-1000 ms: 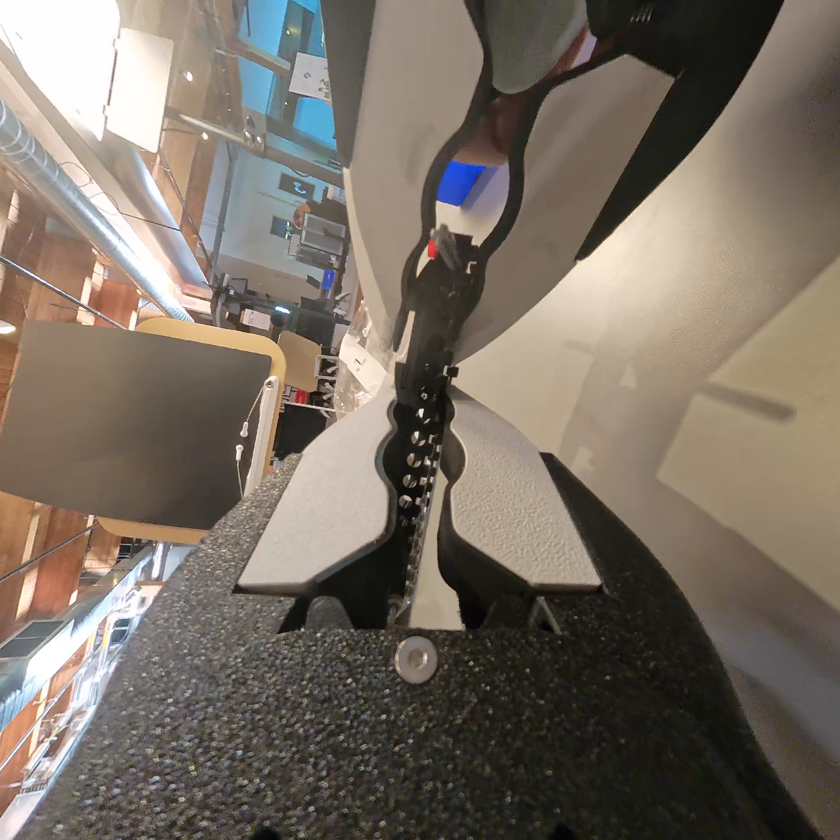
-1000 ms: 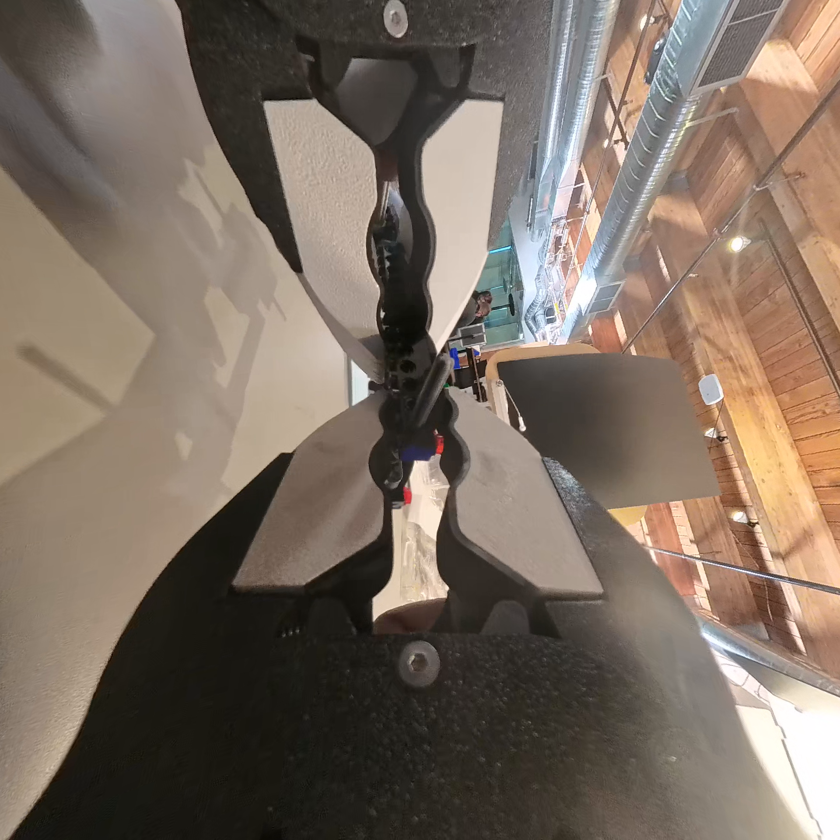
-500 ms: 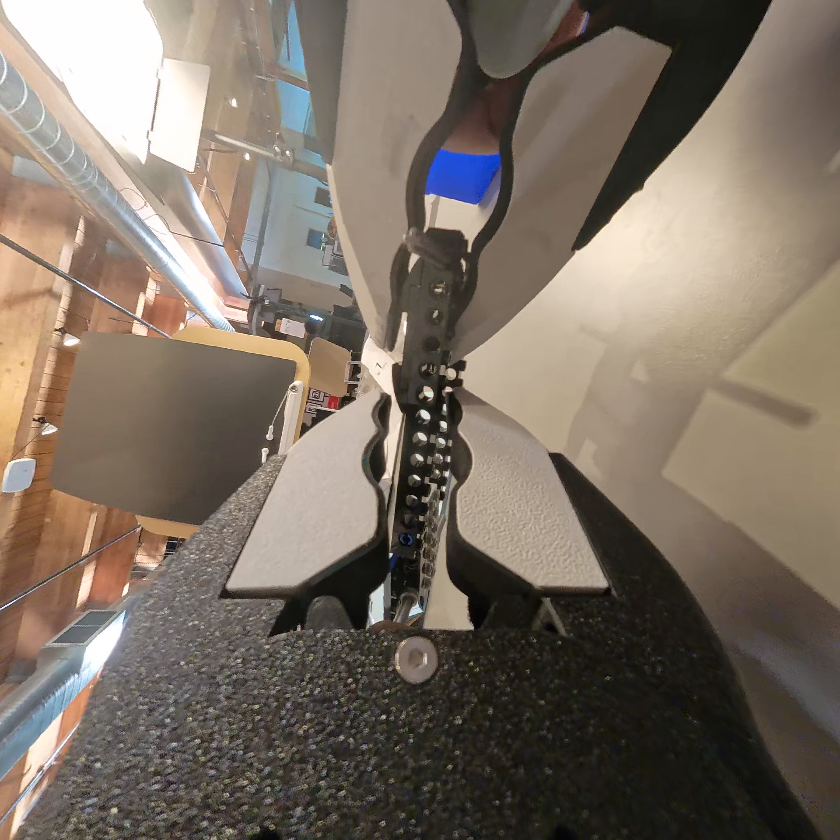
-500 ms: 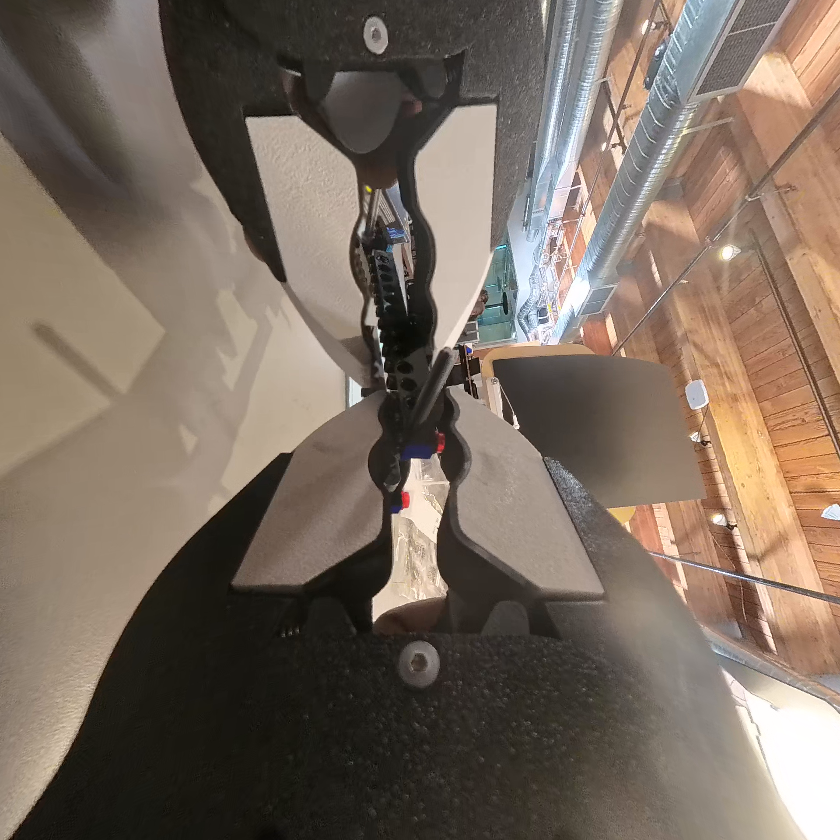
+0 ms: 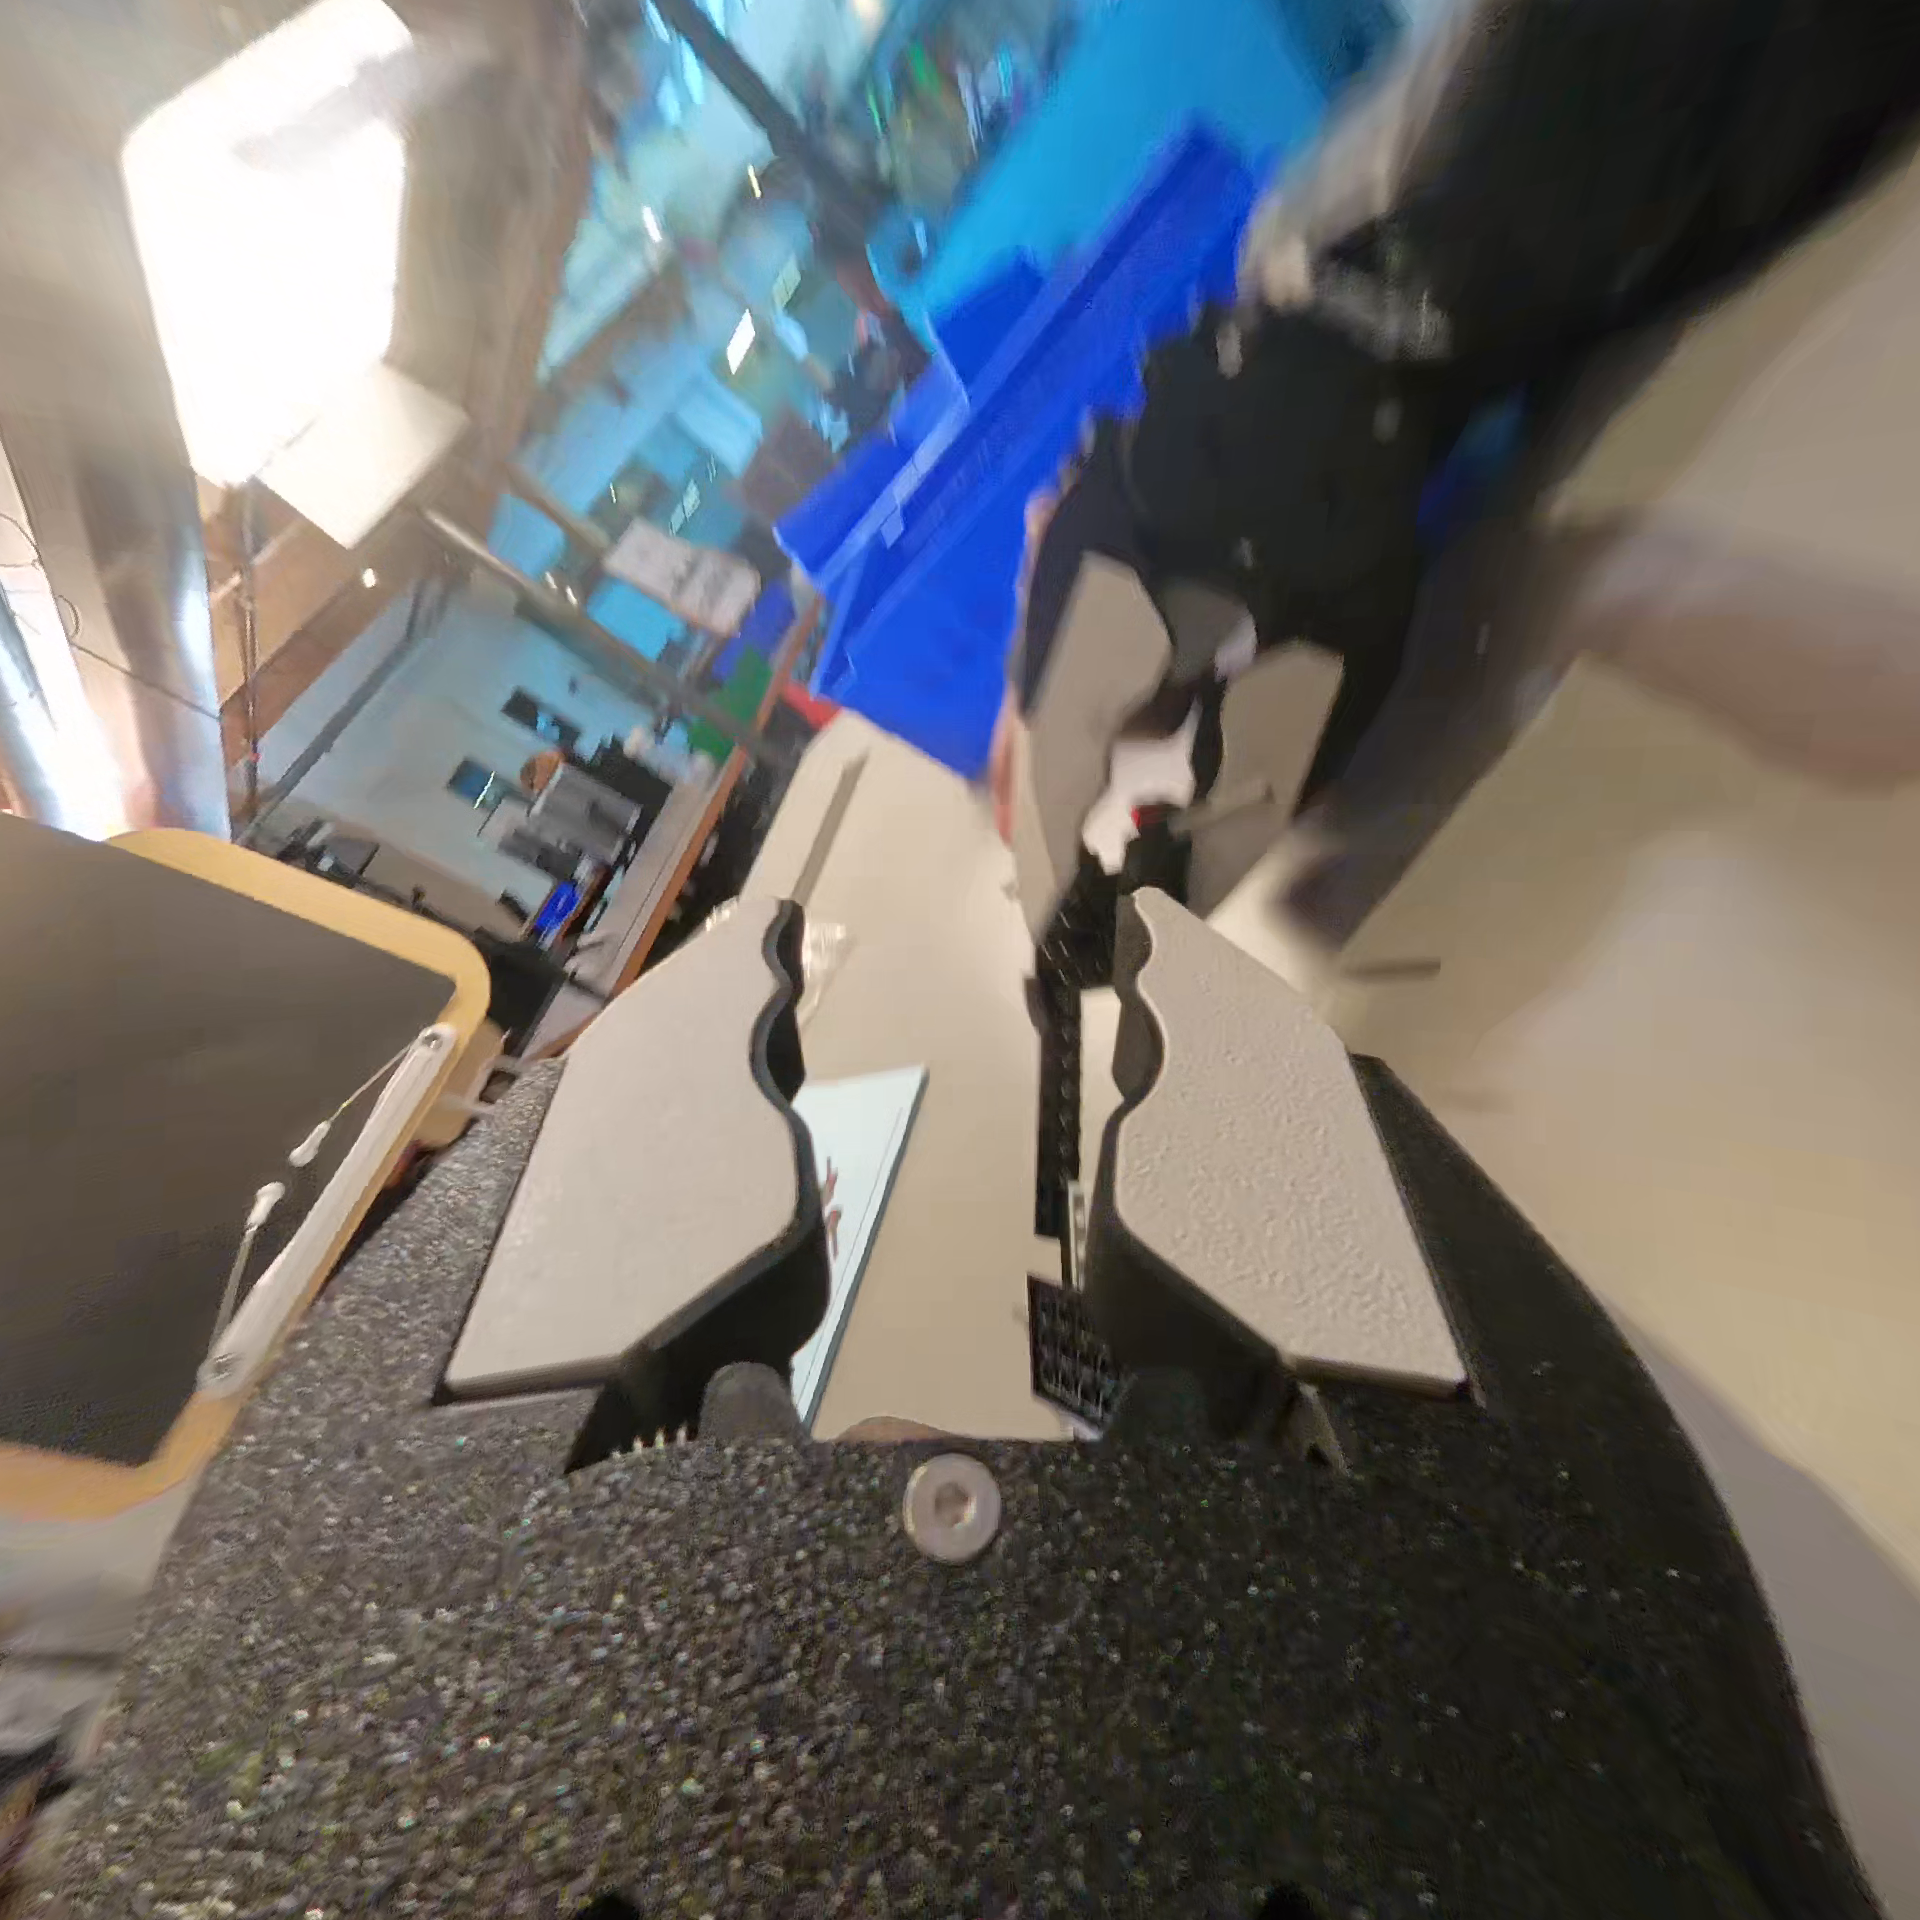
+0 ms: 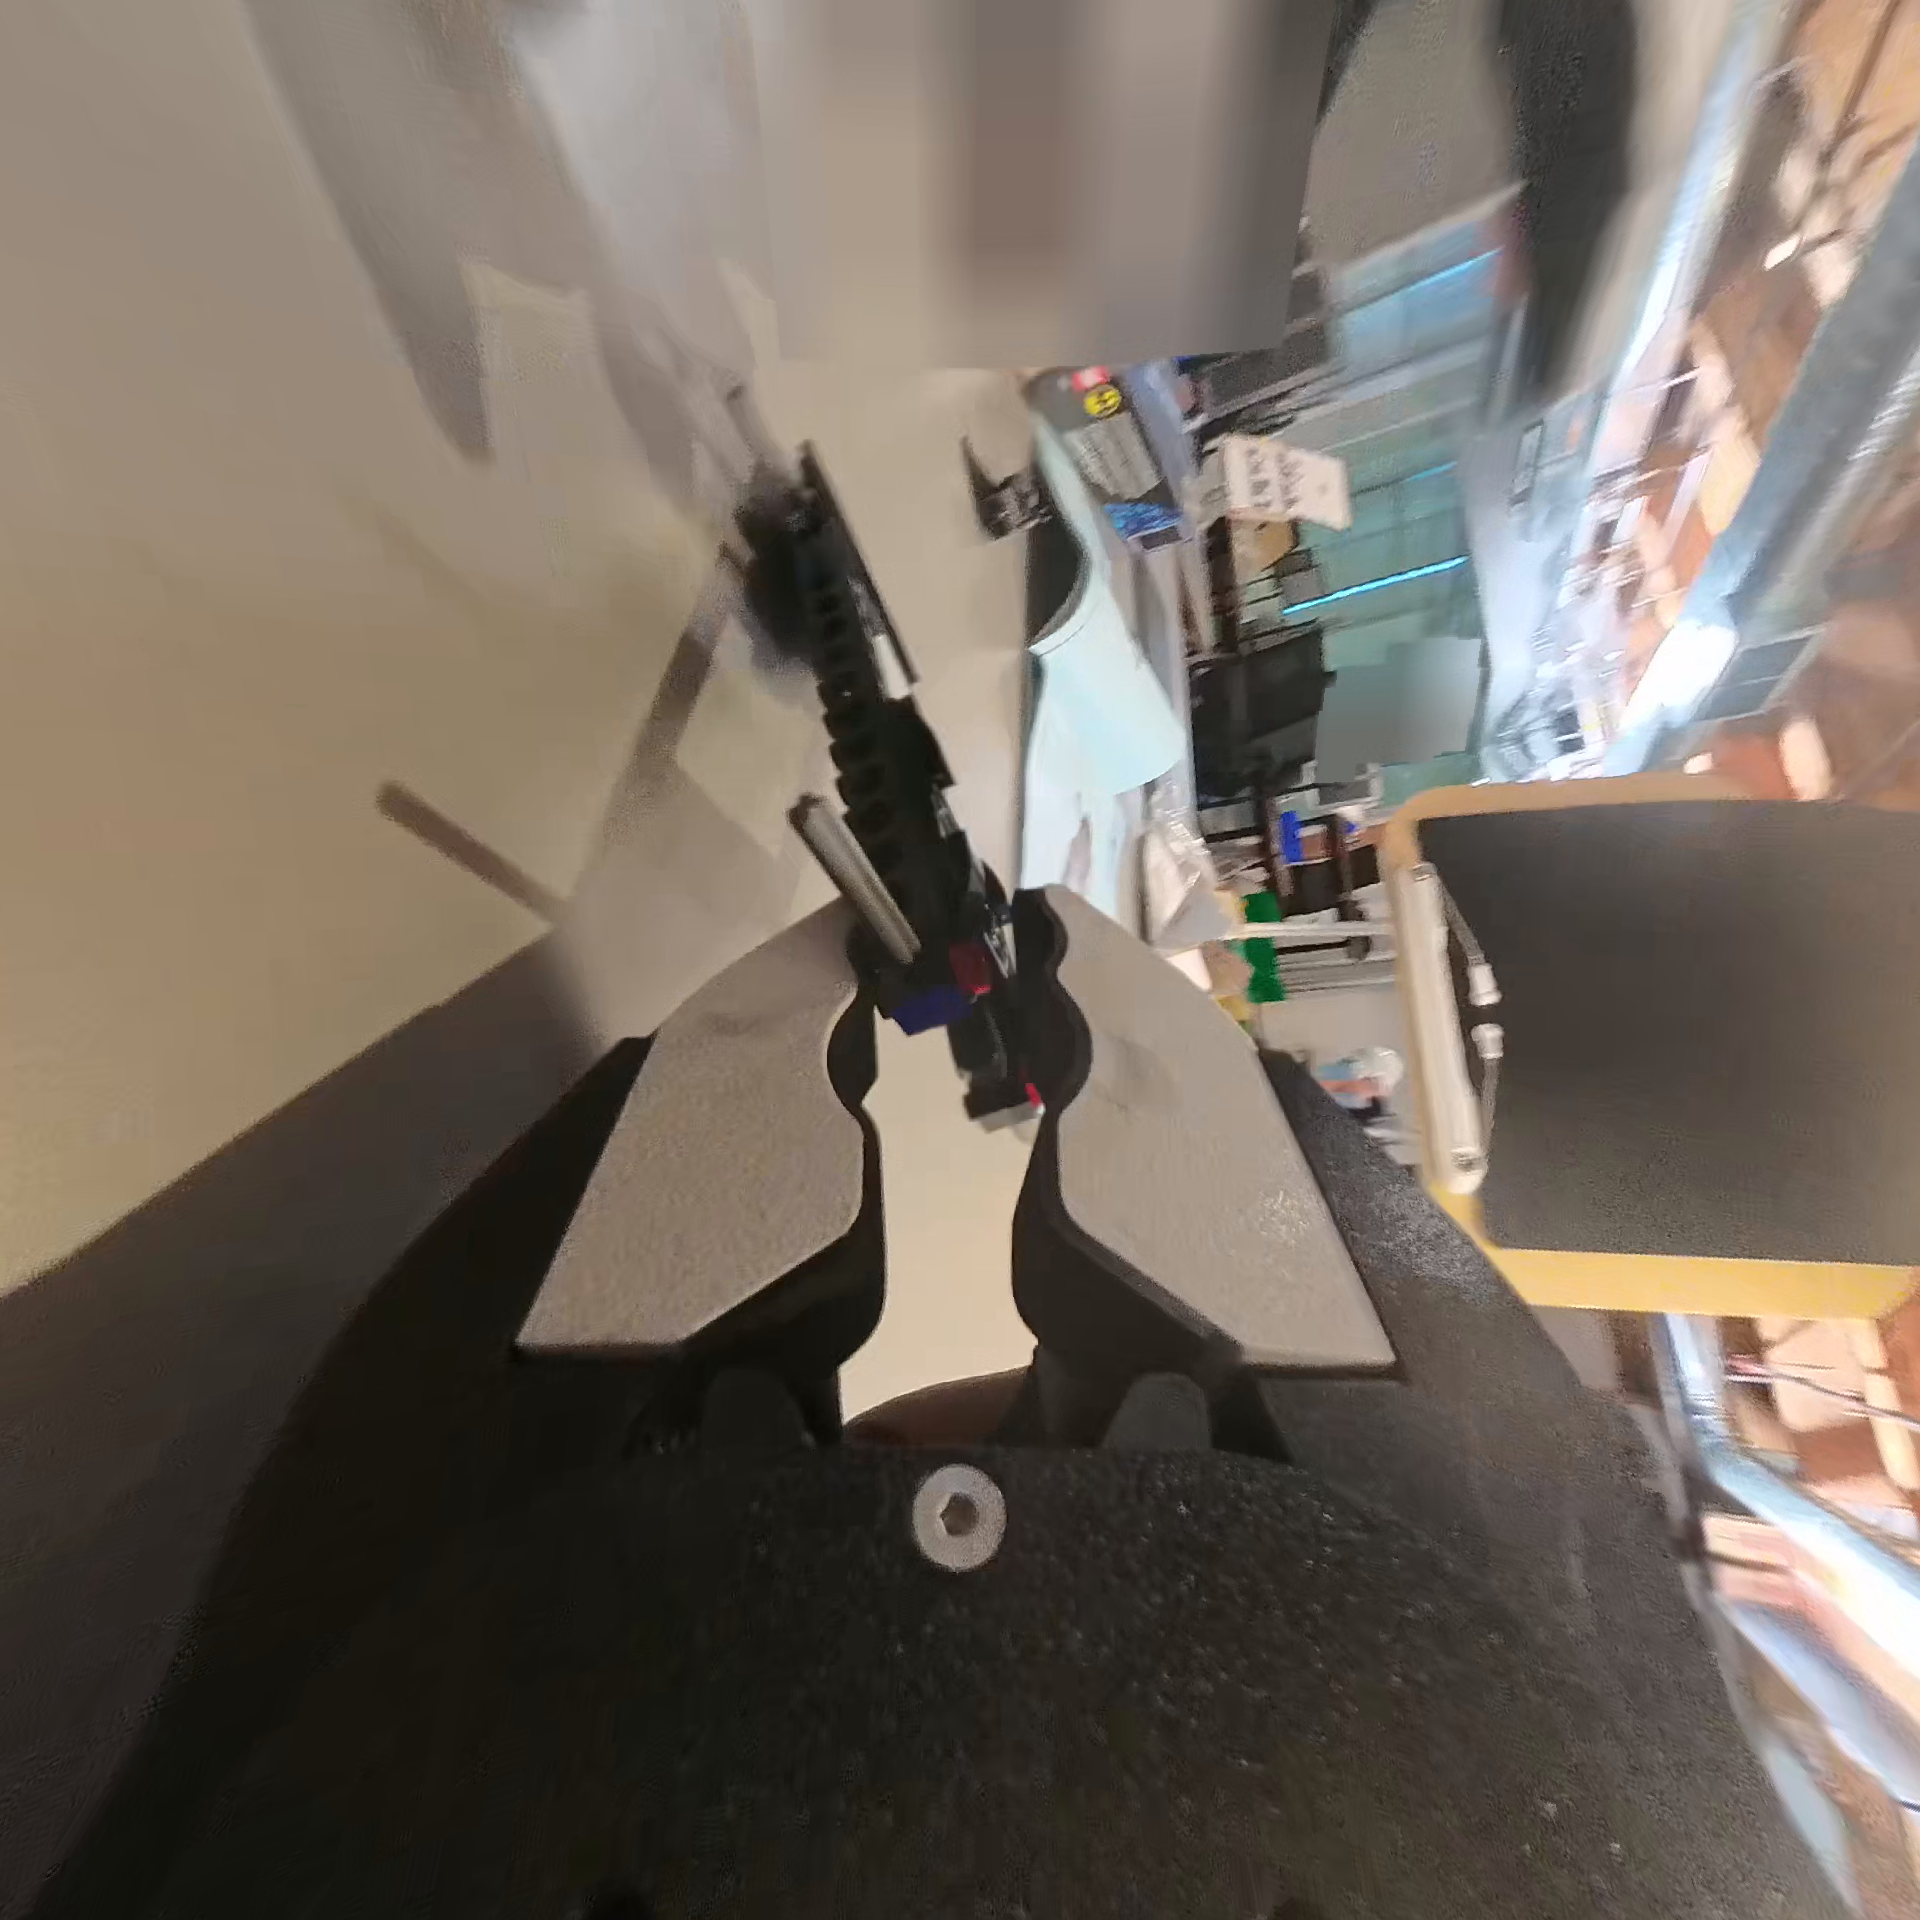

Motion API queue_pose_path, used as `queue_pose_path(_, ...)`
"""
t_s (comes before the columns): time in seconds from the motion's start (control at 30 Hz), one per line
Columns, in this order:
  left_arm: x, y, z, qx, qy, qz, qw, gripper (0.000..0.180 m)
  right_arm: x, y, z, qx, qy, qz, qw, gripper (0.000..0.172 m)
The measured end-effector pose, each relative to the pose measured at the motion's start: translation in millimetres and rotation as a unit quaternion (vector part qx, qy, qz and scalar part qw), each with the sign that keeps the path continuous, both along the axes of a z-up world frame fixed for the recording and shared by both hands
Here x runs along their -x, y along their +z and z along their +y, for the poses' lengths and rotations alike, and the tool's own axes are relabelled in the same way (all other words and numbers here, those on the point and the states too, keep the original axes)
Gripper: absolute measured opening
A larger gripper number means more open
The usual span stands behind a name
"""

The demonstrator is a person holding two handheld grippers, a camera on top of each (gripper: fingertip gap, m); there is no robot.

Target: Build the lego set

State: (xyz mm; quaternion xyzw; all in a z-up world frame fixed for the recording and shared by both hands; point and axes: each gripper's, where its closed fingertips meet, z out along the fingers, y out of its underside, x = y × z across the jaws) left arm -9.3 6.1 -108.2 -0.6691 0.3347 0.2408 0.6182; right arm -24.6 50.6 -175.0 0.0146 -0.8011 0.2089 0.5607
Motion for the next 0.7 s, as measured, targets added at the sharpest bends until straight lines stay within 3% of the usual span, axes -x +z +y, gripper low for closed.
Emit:
queue_pose_path(0.2, 39, 73, -14, -0.126, -0.031, -0.219, 0.967, 0.062, -1, -32, 16, 0.013, -0.049, -0.124, 0.991, 0.028)
queue_pose_path(0.33, 77, 92, -9, -0.156, -0.038, -0.298, 0.941, 0.05, 0, -30, 18, 0.037, -0.057, -0.162, 0.984, 0.037)
queue_pose_path(0.47, 102, 82, 6, -0.146, -0.041, -0.313, 0.937, 0.053, 6, -29, 18, 0.03, -0.055, -0.168, 0.984, 0.048)
queue_pose_path(0.7, 110, 26, 15, -0.047, -0.044, -0.318, 0.946, 0.055, -2, -30, 23, 0.065, -0.066, -0.238, 0.967, 0.06)
